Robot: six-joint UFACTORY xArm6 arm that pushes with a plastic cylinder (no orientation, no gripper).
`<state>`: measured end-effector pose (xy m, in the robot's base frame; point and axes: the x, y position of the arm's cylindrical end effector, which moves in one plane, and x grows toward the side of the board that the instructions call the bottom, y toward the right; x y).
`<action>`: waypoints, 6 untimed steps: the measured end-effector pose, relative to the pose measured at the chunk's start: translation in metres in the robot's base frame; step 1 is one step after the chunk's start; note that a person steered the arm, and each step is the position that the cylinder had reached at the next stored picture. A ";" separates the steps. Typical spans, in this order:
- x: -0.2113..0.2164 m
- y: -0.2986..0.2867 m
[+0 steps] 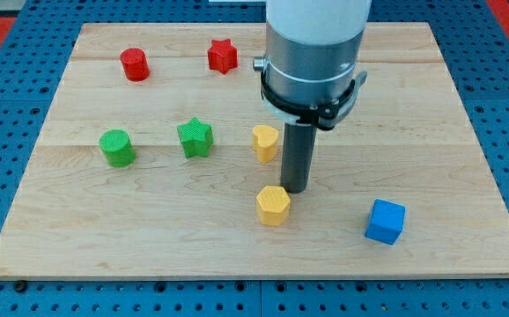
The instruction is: Move the yellow heart parallel to the left of the yellow hexagon
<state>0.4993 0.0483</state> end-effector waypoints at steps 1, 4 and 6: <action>-0.043 0.032; -0.053 -0.054; -0.012 -0.102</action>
